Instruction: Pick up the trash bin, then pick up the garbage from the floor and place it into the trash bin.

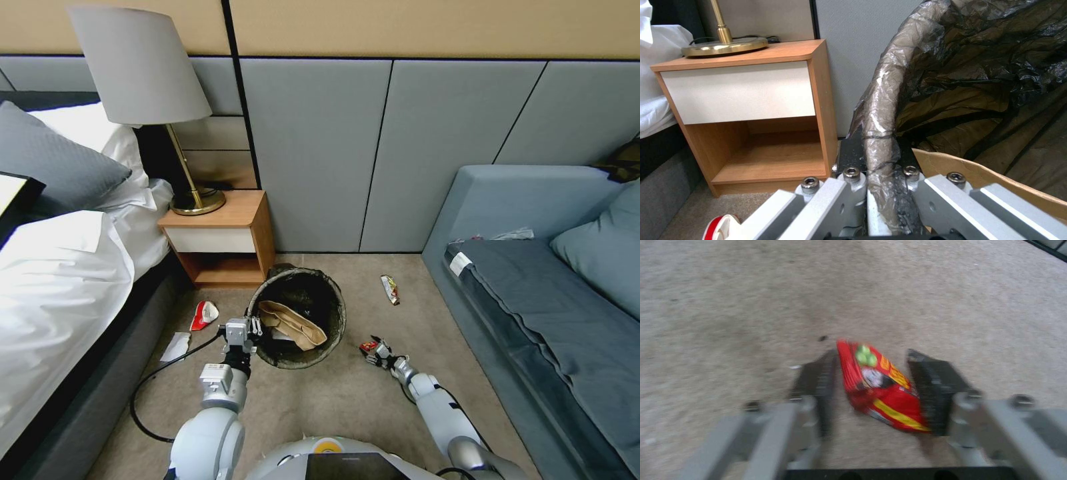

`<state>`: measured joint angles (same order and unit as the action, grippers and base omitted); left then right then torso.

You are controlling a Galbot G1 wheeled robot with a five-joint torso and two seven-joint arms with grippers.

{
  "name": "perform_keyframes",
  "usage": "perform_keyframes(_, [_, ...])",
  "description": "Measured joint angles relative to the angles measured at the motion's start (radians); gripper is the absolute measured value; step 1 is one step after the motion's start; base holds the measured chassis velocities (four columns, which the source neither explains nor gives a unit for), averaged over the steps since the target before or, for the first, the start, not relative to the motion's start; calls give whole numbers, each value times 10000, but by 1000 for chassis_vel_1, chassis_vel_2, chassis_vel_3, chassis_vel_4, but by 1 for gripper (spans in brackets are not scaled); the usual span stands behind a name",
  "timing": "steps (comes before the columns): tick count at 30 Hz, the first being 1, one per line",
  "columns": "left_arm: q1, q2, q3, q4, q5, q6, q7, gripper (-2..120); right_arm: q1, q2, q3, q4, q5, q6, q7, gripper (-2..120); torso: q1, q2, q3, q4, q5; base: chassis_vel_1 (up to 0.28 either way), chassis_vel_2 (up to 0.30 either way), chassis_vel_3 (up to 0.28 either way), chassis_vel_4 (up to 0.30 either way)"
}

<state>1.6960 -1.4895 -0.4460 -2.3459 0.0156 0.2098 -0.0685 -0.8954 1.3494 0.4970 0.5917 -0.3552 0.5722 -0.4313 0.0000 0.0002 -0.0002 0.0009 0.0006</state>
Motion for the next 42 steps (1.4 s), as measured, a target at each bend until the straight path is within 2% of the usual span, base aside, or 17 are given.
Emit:
perform_keyframes(4, [-17,-1,7,12,-4,-3,-1,0,-99,-5,30,28,33,12,2,28,0,0,1,-2,-1,0,0,0,0])
perform_keyframes(6, [-33,-1,9,22,-17,-5,-3,0,-281,-28,69,46,126,59,79,14,0,0,0,-4,-3,0,0,0,0])
perform_keyframes(7, [-33,-1,9,22,-17,-5,-3,0,-281,-28,69,46,126,59,79,14,0,0,0,-4,-3,0,0,0,0])
perform_keyframes(9, [-41,-1,25,31,-20,-8,-3,0,-411,-72,111,46,171,113,141,3,0,1,0,-5,-7,0,0,0,0])
perform_keyframes(11, [-44,-1,41,35,-20,-9,-4,0,-457,-88,128,42,190,138,171,0,0,0,0,-6,-7,0,0,0,0])
perform_keyframes(27, [-46,-18,141,40,8,-13,-2,0,-559,-209,194,-20,390,298,325,0,0,0,2,-13,-8,0,0,0,0])
perform_keyframes(34, [-67,-29,154,75,8,-13,-1,0,-549,-129,151,71,420,507,1009,0,0,-2,4,-14,1,0,0,0,0])
perform_keyframes(35, [-82,-33,175,115,9,-13,-1,0,-588,-116,146,252,455,565,1322,0,0,-3,5,-15,-14,0,0,0,0])
perform_keyframes(37, [-97,-31,183,140,9,-13,-1,0,-666,-111,138,538,571,589,1521,0,1,-3,6,-21,-12,0,0,0,0])
perform_keyframes(41, [-132,3,203,211,-8,-14,-1,0,-1268,-104,65,2428,1436,514,1953,0,1,-3,5,-17,-6,0,0,0,0])
perform_keyframes(42, [-132,3,203,211,-8,-14,-1,0,-1268,-104,65,2428,1436,514,1953,0,1,-3,5,-17,-6,0,0,0,0])
